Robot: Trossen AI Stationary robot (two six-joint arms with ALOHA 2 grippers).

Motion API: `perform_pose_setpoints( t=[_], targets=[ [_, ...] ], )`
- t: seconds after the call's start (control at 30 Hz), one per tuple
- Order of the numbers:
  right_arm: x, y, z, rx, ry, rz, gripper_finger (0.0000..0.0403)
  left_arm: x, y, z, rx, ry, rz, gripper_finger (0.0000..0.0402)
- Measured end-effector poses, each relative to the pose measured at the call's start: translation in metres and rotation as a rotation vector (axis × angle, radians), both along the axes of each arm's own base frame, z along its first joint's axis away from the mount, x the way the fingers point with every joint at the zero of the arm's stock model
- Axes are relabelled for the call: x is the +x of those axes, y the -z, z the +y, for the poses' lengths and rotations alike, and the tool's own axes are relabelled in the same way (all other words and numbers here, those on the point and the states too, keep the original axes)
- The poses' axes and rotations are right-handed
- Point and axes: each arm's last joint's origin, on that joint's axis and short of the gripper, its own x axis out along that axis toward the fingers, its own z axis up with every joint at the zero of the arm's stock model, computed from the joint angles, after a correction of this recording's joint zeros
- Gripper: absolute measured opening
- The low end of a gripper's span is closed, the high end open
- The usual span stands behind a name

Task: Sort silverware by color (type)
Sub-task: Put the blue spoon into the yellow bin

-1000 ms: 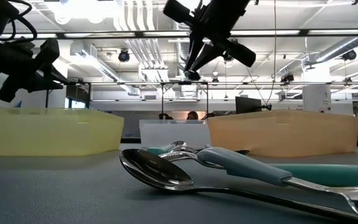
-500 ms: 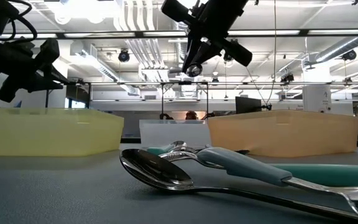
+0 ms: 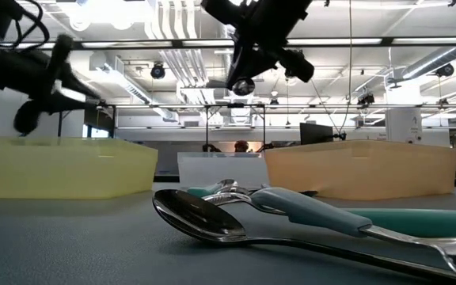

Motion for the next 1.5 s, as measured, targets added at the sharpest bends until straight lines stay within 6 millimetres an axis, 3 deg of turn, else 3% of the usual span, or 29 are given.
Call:
perform_pose_setpoints(
  t=[0.17, 0.27, 0.83, 1.17, 1.5],
  targets=[
    [0.009, -0.008, 0.003, -0.033, -0.122, -0.078, 0.0009, 0.014, -0.017, -0.012, 0.003, 0.463, -0.18, 0.0089],
    [0.014, -0.013, 0.003, -0.068, -0.173, -0.133, 0.0009, 0.017, -0.028, -0.014, 0.036, 0.57, -0.276, 0.0089],
    [0.027, -0.026, -0.002, -0.127, -0.206, -0.291, 0.0009, 0.039, -0.028, -0.012, 0.03, 0.544, -0.238, 0.0089],
    [0.046, -0.012, -0.005, -0.127, -0.23, -0.371, 0.0009, 0.053, -0.038, -0.011, 0.108, 0.544, -0.343, 0.0091],
    [0.048, -0.016, -0.009, -0.132, -0.224, -0.421, 0.0009, 0.06, -0.035, -0.011, 0.101, 0.539, -0.327, 0.0149]
  ],
)
